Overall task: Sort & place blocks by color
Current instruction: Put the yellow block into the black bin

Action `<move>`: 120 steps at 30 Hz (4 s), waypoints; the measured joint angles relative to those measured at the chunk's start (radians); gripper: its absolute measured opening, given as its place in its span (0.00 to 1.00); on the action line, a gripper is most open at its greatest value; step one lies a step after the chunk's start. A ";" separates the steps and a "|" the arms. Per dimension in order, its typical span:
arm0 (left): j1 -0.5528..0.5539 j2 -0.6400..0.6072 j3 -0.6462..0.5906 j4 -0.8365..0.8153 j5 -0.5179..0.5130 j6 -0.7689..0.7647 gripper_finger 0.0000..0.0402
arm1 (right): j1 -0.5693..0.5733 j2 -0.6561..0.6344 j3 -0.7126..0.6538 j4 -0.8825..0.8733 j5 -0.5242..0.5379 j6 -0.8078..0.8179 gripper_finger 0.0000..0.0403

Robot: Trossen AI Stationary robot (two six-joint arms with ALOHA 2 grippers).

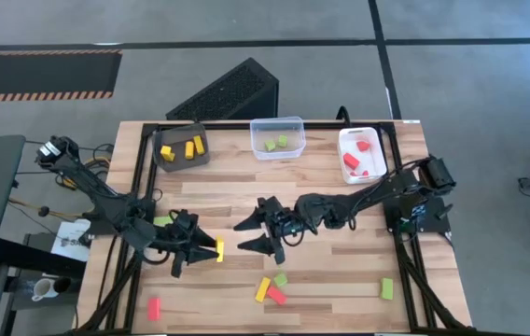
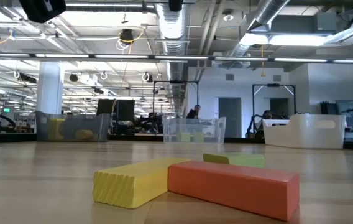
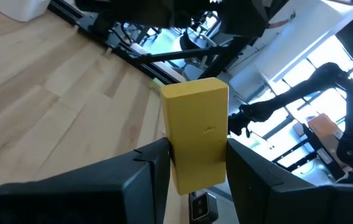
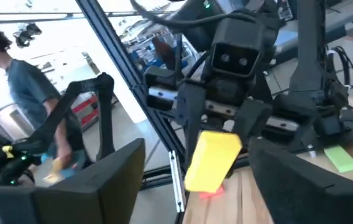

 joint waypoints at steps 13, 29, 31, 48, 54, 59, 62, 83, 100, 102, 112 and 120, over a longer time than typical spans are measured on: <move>0.085 0.000 0.000 0.000 0.070 0.021 0.27 | -0.083 0.000 0.005 -0.033 -0.108 0.013 0.95; 0.196 0.000 0.002 0.035 0.149 0.114 0.27 | -0.108 0.148 0.111 0.046 -0.193 0.038 0.95; 0.208 0.000 0.002 0.036 0.148 0.114 0.27 | -0.108 0.148 0.116 0.046 -0.195 0.021 0.94; 0.226 0.000 0.002 0.019 0.116 0.132 0.28 | -0.114 0.144 0.117 -0.016 -0.183 0.010 0.48; 0.228 0.000 0.002 -0.021 0.088 0.105 0.38 | -0.128 0.143 0.117 -0.034 -0.195 0.025 0.31; 0.231 0.000 0.002 -0.049 0.030 0.071 0.52 | -0.149 0.144 0.116 -0.039 -0.148 0.081 0.31; 0.243 0.000 0.002 -0.079 -0.007 0.056 0.58 | -0.150 0.144 0.116 -0.039 -0.098 0.081 0.31; 0.287 -0.001 0.002 -0.115 0.035 0.097 0.22 | -0.158 0.145 0.116 -0.053 -0.088 0.084 0.61; 0.493 -0.127 0.078 -0.649 0.066 0.040 0.22 | -0.308 -0.025 0.116 -0.568 -0.047 0.044 0.77; 0.572 -0.135 0.129 -0.795 0.062 0.065 0.22 | -0.322 -0.060 0.116 -0.649 -0.007 0.022 0.76; 1.218 -0.022 0.227 -1.046 0.245 0.356 0.22 | -0.345 -0.112 0.116 -0.799 -0.004 -0.033 0.76; 1.577 0.152 0.227 -1.015 0.424 0.478 0.24 | -0.307 -0.100 0.116 -0.895 -0.004 -0.035 0.76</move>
